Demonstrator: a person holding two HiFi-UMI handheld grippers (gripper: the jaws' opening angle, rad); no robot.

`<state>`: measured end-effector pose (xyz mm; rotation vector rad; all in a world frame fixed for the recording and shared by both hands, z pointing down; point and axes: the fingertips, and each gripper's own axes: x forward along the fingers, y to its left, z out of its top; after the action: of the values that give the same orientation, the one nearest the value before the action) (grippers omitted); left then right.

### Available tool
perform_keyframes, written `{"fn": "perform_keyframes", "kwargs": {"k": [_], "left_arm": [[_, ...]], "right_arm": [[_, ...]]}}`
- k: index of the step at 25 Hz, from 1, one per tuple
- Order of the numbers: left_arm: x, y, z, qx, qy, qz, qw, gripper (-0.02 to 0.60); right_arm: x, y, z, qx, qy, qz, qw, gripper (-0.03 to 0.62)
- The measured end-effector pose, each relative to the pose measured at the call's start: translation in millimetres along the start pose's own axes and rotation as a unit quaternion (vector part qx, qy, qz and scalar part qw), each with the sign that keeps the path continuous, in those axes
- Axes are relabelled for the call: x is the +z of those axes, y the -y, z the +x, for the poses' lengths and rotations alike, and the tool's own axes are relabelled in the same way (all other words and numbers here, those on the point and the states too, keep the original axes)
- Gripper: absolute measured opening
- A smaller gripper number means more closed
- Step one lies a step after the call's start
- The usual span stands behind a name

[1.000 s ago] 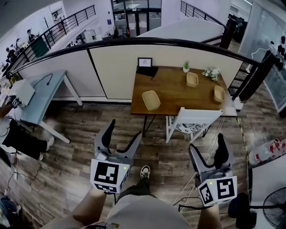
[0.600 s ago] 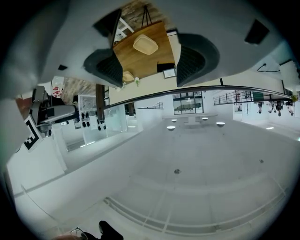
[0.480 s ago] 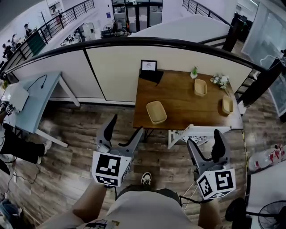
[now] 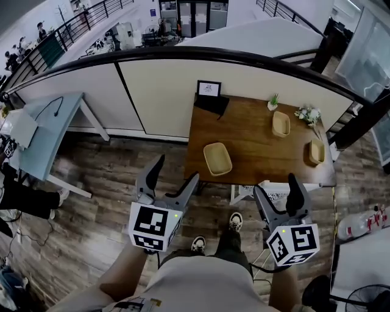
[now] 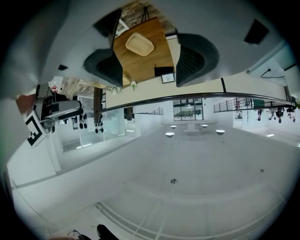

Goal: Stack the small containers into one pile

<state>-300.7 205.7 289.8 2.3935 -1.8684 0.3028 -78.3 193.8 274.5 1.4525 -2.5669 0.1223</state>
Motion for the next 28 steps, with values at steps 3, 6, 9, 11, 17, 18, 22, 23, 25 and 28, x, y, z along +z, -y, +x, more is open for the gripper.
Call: {"fn": "perform_keyframes", "kwargs": {"k": [3,6,9,11,17,18,22,23,25,28], "left_arm": [[-2.2,-3.5,16.8,0.008,-0.002,0.001,1.0000,0.348],[-4.0,-6.4,34.4,0.019,-0.009,-0.005,0.9998,0.348],[0.3,-5.7,53.7,0.033,-0.012,-0.009,0.9993,0.348],[4.9,-7.0,67.0,0.049,-0.014,-0.009,0.9987,0.348],[12.8,-16.0,111.1,0.111,-0.028,-0.016,0.9933,0.348],[14.7,-17.1,118.5,0.123,-0.029,-0.018,0.9918,0.348],[21.4,-18.2,145.7,0.163,-0.034,-0.023,0.9857,0.348],[22.4,-18.2,151.9,0.172,-0.036,-0.024,0.9841,0.348],[23.4,-18.7,162.3,0.190,-0.038,-0.029,0.9807,0.348],[22.6,-19.7,173.2,0.213,-0.044,-0.032,0.9756,0.348]], "right_arm": [[-2.9,11.0,18.6,0.008,-0.002,0.001,1.000,0.419],[-5.3,21.4,37.3,0.020,-0.007,0.001,1.000,0.413],[-3.7,37.1,59.4,0.041,-0.011,-0.001,0.999,0.405],[-1.9,49.2,78.0,0.059,-0.011,0.000,0.998,0.399],[5.9,83.9,144.6,0.121,-0.014,-0.002,0.992,0.385],[7.9,88.7,156.2,0.135,-0.015,-0.005,0.991,0.383],[13.5,106.8,194.1,0.182,-0.016,-0.017,0.983,0.377],[14.1,111.4,202.3,0.191,-0.017,-0.019,0.981,0.376],[15.0,119.8,216.9,0.207,-0.019,-0.022,0.978,0.371],[15.8,130.6,234.6,0.227,-0.019,-0.026,0.973,0.359]]}}
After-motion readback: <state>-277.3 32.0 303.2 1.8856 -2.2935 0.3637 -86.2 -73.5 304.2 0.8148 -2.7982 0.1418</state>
